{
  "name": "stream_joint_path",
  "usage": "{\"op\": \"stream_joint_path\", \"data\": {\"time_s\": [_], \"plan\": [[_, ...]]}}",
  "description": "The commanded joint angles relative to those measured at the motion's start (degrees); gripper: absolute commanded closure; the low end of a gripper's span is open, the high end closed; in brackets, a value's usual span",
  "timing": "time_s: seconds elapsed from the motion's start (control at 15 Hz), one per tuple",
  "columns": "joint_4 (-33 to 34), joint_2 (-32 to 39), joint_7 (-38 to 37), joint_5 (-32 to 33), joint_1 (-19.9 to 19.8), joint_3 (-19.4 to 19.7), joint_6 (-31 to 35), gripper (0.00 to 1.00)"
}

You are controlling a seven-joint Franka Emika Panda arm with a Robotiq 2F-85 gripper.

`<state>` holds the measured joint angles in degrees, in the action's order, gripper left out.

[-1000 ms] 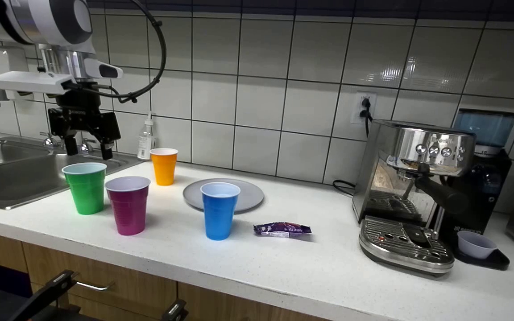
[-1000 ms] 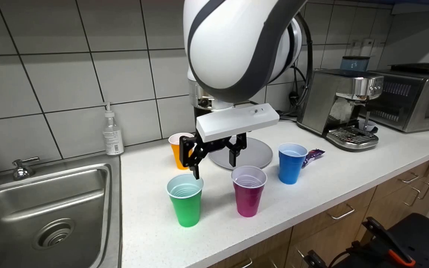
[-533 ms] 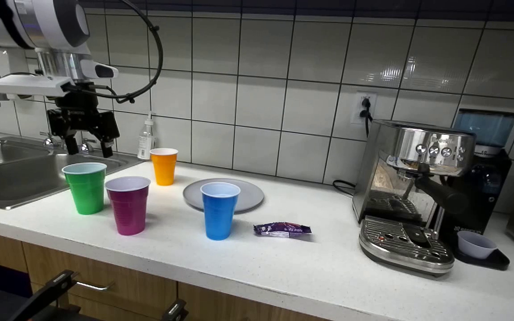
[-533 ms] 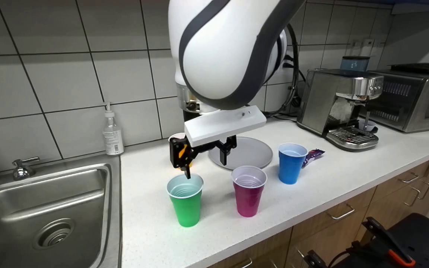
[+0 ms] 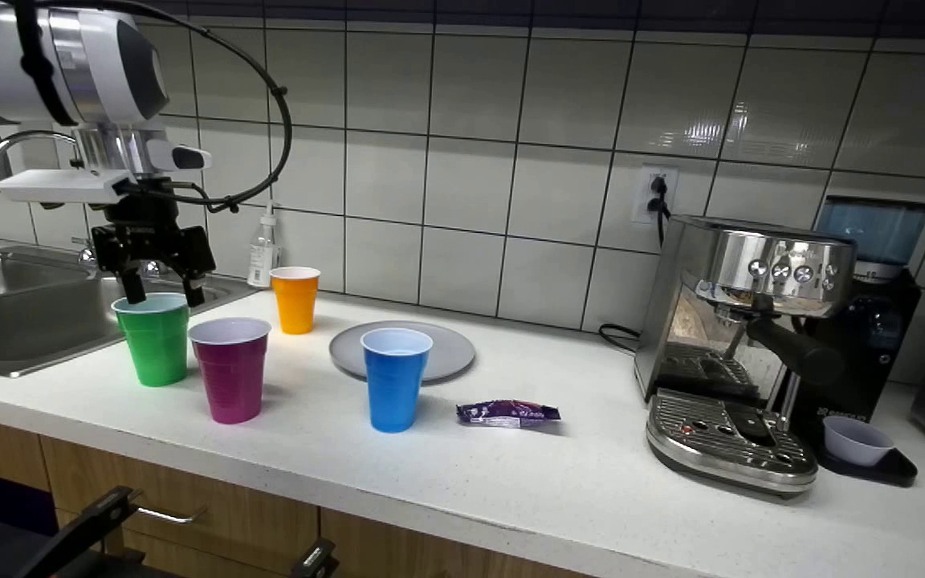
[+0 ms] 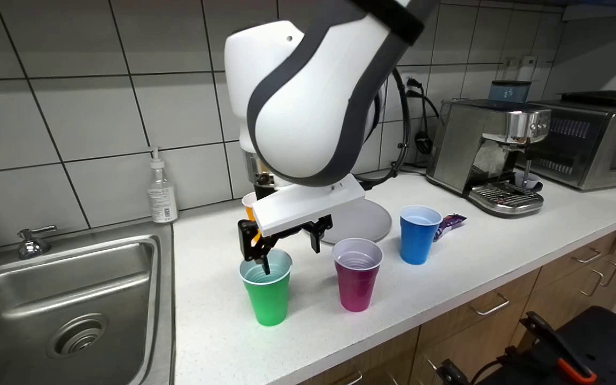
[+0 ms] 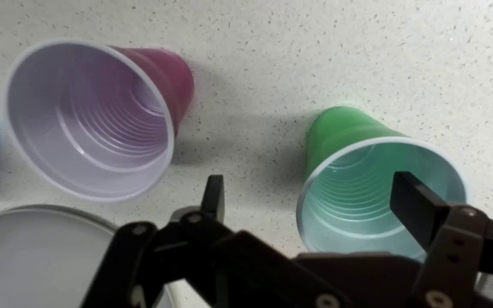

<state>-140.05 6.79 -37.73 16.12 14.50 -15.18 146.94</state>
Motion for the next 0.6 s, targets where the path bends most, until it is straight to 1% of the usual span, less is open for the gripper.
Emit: {"op": "stream_joint_path", "data": {"time_s": [0.0, 0.53], "plan": [[2.38, 3.08, -2.57, 1.56, 2.28, 2.17, 0.34, 0.0], [3.06, 4.92, -2.43, 0.4, 4.28, 4.59, 1.11, 0.0]]}}
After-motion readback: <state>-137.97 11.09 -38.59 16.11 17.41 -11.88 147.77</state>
